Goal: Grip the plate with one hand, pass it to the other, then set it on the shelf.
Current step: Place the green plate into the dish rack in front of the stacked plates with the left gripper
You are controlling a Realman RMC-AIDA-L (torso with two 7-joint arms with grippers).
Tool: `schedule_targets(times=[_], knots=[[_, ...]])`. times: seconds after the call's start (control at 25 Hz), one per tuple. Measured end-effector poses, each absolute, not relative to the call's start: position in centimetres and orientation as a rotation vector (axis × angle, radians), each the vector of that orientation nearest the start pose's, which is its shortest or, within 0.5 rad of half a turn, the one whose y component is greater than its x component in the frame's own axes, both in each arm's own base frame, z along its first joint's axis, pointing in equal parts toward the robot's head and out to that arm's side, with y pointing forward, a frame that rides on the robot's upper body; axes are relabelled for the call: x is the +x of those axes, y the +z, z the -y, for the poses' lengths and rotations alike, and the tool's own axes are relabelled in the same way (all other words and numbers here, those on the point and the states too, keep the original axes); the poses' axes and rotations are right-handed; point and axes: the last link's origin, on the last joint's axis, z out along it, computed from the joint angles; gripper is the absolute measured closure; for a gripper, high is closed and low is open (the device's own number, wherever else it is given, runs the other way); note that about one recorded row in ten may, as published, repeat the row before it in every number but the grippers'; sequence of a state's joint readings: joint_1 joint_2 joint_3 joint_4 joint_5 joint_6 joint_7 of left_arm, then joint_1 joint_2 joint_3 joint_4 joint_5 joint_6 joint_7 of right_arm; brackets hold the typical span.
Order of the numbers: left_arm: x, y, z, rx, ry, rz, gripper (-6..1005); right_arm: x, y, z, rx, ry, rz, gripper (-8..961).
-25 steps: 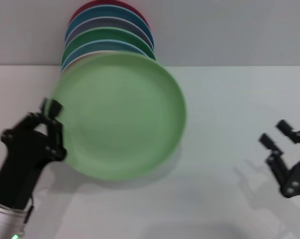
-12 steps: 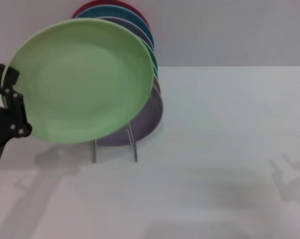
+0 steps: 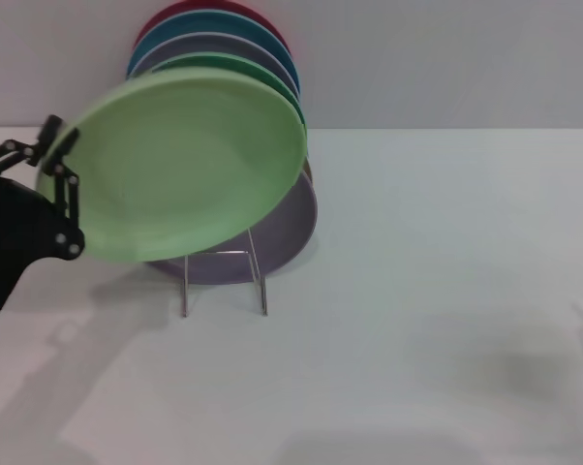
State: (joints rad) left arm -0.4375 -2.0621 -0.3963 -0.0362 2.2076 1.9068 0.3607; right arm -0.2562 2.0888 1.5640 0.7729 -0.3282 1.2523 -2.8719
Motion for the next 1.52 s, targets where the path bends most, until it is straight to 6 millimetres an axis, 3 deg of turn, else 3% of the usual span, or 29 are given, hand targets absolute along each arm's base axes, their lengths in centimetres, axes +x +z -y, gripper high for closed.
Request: schedule_targets(times=[0.88,1.52], knots=[[-25.2,1.4,-29.6,-1.695,-0.721,-0.781,921,35.0,3.3,-19.1,-1.621,0.65,-0.349,649],[-25.2,1.3,-31.7,-1.834,-0.695,-0.776,898,35.0,3.1,-19.0,-1.629,0.653,-0.362,650]])
